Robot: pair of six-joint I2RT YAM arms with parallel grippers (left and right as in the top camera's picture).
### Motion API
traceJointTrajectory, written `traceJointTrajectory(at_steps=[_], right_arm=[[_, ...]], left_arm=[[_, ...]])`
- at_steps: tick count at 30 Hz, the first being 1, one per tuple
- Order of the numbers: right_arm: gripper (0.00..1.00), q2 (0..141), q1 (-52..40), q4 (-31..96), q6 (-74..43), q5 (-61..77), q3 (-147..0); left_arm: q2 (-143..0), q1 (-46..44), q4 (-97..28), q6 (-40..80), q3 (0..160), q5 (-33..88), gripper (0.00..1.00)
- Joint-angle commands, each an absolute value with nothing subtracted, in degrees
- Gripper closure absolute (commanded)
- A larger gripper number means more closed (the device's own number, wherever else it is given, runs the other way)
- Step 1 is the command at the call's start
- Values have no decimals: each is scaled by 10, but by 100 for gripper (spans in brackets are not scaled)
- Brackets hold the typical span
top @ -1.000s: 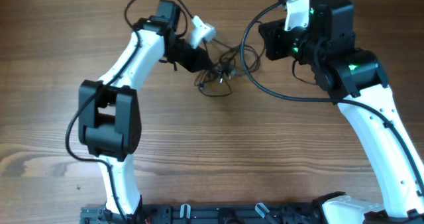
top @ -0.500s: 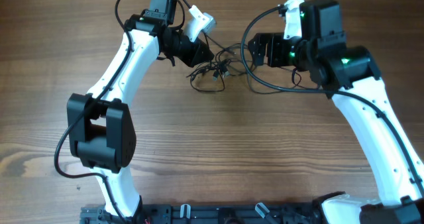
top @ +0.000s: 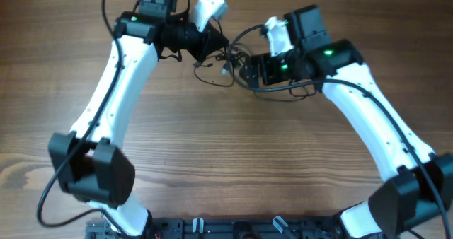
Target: Untangle cables
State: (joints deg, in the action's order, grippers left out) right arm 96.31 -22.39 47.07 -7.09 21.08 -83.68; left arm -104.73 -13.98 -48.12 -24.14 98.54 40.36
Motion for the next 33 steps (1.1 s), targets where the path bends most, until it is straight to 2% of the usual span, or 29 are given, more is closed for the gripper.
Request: traceJointTrajectory(at_steps=[1,3,10,13,15,27,28,29,30,33], right_arm=[[15,988,-241,449,-19,243,-848],[24,995,-244,427,-15,243,-848],[26,1006,-244,392,-1,245,-848],[30,1017,-244,382,5,245,-848],[39,1027,-244,374,3,246,-848],[39,1060,-246,294,-19,301,-848],[50,1060,-246,293,-22,301,-848],[65,1060,-246,293,-22,301,-848],[95,1060,-246,293,-36,292,-848],[96,1060,-246,296,-113,202,-848]], left_arm=[[-1011,-140,-478,-235,998,408,96],[-1004,-140,-478,-235,998,407,96],[-992,-140,-478,-233,998,406,96],[-991,-140,-478,-230,998,407,96],[-989,-140,-477,-223,998,407,96],[-971,-140,-474,-220,1001,404,96],[-971,-140,-474,-220,1001,404,96],[-971,-140,-474,-220,1001,404,96],[-971,-140,-474,-220,1001,404,96],[-971,-140,-474,-220,1001,388,96]])
